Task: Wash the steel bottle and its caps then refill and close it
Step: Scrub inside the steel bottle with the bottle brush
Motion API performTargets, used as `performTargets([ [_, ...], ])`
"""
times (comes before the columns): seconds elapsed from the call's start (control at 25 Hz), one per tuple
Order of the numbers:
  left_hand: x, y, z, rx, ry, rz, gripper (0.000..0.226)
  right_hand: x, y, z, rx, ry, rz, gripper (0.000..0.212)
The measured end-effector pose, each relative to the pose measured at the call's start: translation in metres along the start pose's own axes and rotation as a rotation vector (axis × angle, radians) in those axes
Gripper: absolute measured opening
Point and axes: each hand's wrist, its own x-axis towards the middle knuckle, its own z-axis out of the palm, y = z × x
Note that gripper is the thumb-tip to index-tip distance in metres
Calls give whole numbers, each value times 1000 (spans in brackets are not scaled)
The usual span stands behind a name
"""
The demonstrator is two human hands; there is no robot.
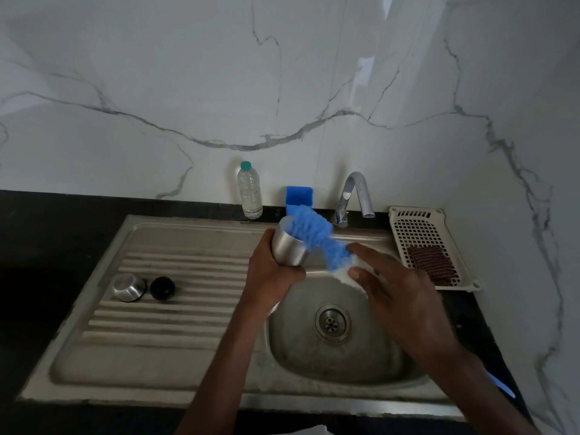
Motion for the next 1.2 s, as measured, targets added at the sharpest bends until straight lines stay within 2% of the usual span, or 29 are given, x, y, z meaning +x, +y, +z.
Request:
performTargets([
  [0.12,2,6,-2,-69,-46,-61,75,2,7,7,134,78,92,44],
  [0.24,1,14,2,-243,-110,-83,78,-2,-17,31,140,161,-40,44],
  [0.32,0,12,3,-349,-195,-81,82,-6,-13,39,217,209,-7,47],
  [0.44,-4,9,-2,-543,-267,-119,82,-4,-3,45,483,163,201,49],
  [0.64,-10,14,-7,-654,-313,-119,48,-8,-8,44,568,125,167,47],
  [0.72,-12,10,-5,-777,-330,-125,60,-9,-9,45,524,119,166,47],
  [0.8,-13,12,-3,-887,-304,-148,61,-5,-13,46,421,129,141,45],
  [0.88,-11,15,1,-869,-235,-170,61,-2,-16,47,413,144,169,45],
  [1.04,-9,17,3,-826,-139,-200,59,-7,-30,43,449,23,85,42],
  [1.2,-12,13,5,-836,-67,-192,60,4,-28,51,463,104,214,39],
])
